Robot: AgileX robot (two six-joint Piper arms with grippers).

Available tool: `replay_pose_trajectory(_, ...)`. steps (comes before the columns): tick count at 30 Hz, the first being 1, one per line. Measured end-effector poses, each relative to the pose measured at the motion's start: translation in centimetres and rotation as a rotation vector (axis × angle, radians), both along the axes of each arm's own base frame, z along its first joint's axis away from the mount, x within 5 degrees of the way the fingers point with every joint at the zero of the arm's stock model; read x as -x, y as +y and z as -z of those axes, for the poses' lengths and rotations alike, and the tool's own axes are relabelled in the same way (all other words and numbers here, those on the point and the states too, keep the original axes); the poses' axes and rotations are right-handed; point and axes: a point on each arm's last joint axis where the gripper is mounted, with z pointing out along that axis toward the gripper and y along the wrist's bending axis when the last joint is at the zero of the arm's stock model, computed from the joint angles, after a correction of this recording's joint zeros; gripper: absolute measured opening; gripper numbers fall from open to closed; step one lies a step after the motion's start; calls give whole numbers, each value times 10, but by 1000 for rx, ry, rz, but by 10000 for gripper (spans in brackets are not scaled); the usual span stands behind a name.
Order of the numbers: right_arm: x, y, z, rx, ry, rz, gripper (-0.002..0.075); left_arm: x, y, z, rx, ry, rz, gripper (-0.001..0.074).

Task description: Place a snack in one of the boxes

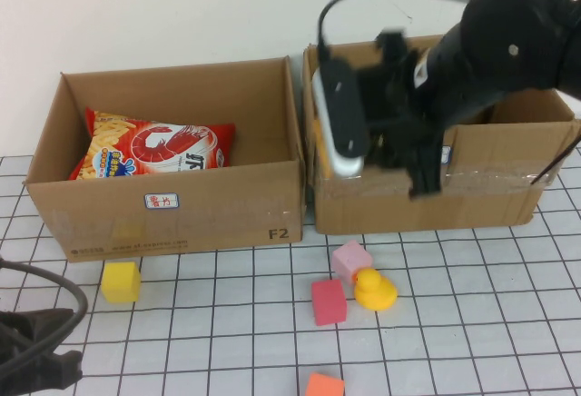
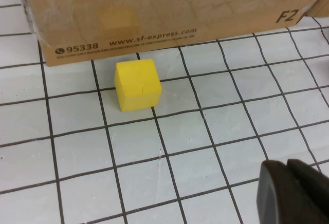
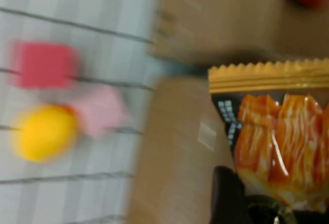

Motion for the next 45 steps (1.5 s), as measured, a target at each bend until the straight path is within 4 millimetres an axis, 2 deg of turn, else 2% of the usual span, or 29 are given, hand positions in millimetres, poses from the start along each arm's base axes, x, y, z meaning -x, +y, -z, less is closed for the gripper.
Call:
replay_pose_trajectory(2, -12, -8, -4, -5, -85, 73, 386, 0, 0, 0, 0, 0, 0, -1)
replay_pose_trajectory(7, -48, -32, -6, -155, -226, 294, 386, 0, 0, 0, 3, 0, -1, -1)
replay_pose_trajectory(12, -77, -55, 9, -398, -182, 558, 394, 0, 0, 0, 8, 1, -1, -1)
replay_pose_trajectory(15, -84, -64, 14, -509, -132, 686, 473, 0, 0, 0, 10, 0, -2, -1)
replay_pose_trajectory(18, -85, -65, 15, -550, -109, 735, 542, 0, 0, 0, 9, 0, -1, -1)
replay_pose_trajectory(21, -83, -67, 12, -557, -99, 756, 544, 0, 0, 0, -5, -5, 10, -1)
replay_pose_trajectory(23, -79, -69, 4, -557, -96, 772, 496, 0, 0, 0, -14, -12, 11, -1)
replay_pose_trajectory(26, -65, -76, -18, -561, -104, 788, 341, 0, 1, -3, -39, -44, 9, -1)
replay_pose_trajectory(28, -52, -82, -40, -562, -125, 789, 185, 3, 2, -7, -66, -75, 10, -1)
replay_pose_trajectory(31, -28, -94, -72, -544, -169, 770, 55, 14, 4, -11, -105, -148, -7, -1)
replay_pose_trajectory(34, -2, -106, -102, -560, -207, 760, 14, 29, 6, -15, -150, -257, -43, -1)
replay_pose_trajectory(37, 28, -115, -124, -624, -217, 728, 4, 48, 9, -16, -195, -382, -85, -1)
replay_pose_trajectory(41, 69, -125, -124, -679, -193, 667, 0, 72, 11, -13, -249, -536, -124, -1)
replay_pose_trajectory(45, 106, -137, -98, -712, -182, 645, -1, 87, 10, -15, -272, -633, -132, -1)
